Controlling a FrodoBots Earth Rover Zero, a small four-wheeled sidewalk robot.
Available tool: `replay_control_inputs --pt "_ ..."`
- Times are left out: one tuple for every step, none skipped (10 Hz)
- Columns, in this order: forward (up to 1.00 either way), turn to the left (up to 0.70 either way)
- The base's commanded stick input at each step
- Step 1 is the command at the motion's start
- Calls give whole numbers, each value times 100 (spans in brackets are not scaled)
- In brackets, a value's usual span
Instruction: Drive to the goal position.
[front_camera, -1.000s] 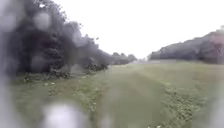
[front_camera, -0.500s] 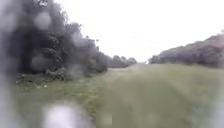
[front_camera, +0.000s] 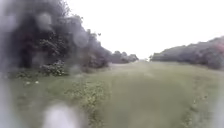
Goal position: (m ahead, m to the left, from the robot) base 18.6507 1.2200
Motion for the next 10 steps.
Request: replay_control_inputs --pt "85 0" --pt "85 0" --pt "85 0" --pt "85 0" --pt "85 0" --pt "85 0" --pt "85 0" --pt "85 0" --pt "85 0" --pt "85 0"
